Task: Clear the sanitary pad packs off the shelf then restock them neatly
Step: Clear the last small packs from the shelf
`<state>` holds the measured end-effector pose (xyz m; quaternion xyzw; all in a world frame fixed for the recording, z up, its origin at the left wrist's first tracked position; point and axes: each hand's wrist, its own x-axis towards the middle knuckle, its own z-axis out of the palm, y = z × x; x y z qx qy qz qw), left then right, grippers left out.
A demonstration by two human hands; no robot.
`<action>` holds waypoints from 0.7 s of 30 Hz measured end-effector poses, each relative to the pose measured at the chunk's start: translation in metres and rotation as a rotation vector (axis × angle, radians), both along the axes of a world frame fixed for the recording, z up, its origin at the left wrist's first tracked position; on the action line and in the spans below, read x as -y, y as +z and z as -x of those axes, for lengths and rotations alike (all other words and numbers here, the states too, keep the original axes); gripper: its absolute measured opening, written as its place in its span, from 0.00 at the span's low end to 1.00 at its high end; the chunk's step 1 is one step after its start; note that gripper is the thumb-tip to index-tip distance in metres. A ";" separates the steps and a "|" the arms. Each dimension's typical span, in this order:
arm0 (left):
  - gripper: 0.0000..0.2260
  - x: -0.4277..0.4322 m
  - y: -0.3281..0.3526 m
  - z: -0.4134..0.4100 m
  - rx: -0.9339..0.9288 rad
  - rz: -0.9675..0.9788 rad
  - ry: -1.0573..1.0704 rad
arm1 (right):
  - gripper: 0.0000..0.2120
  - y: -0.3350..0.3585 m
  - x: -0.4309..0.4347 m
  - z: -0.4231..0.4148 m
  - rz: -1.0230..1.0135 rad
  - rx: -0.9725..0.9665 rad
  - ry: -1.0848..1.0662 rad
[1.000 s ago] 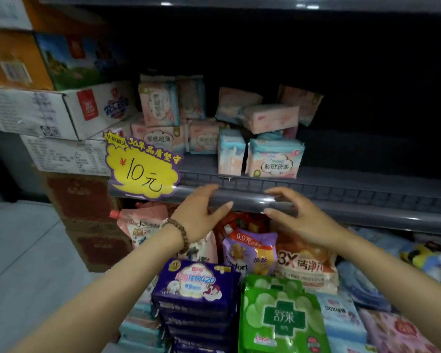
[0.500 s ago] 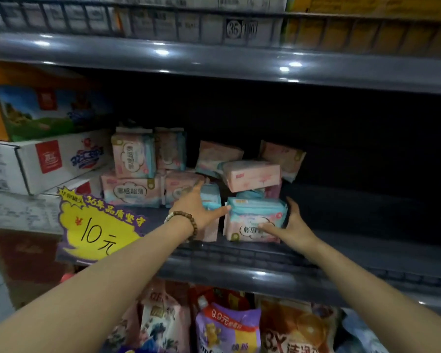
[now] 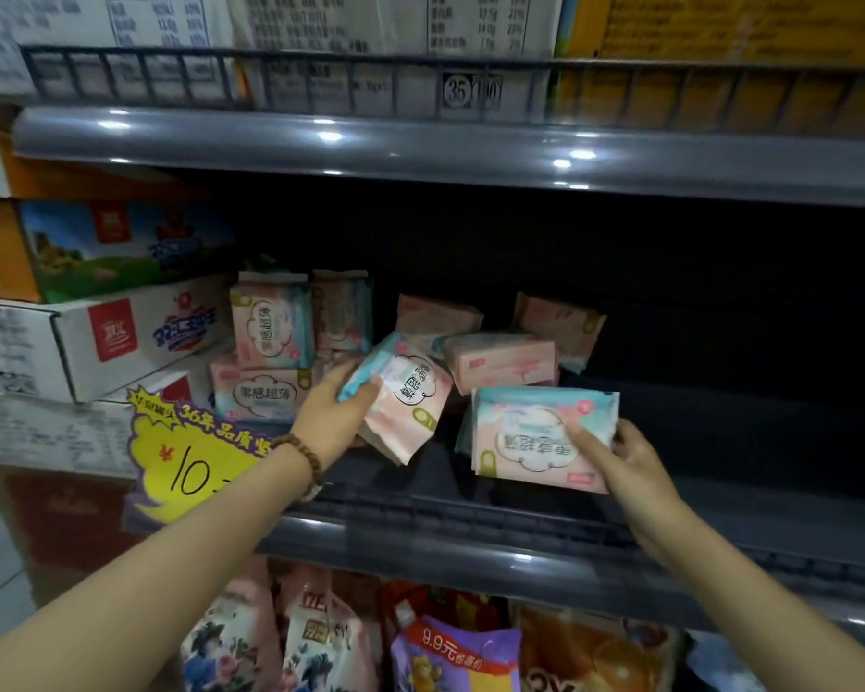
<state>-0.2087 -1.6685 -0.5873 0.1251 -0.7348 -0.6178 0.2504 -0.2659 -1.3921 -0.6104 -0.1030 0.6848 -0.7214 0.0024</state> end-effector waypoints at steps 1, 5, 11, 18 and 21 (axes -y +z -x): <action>0.12 -0.003 0.005 -0.015 -0.034 -0.061 -0.041 | 0.16 0.005 -0.004 -0.012 0.083 0.037 0.014; 0.15 -0.009 0.000 -0.069 -0.074 -0.321 -0.103 | 0.19 0.019 -0.006 -0.069 0.416 0.223 0.130; 0.25 -0.045 -0.047 -0.145 -0.100 -0.597 -0.189 | 0.21 0.004 0.049 -0.152 0.722 0.552 0.243; 0.45 -0.034 -0.080 -0.198 -0.013 -0.634 -0.214 | 0.21 -0.016 0.114 -0.215 0.618 0.597 0.267; 0.39 -0.011 -0.082 -0.212 -0.023 -0.590 -0.154 | 0.25 -0.024 0.145 -0.232 0.500 0.525 0.245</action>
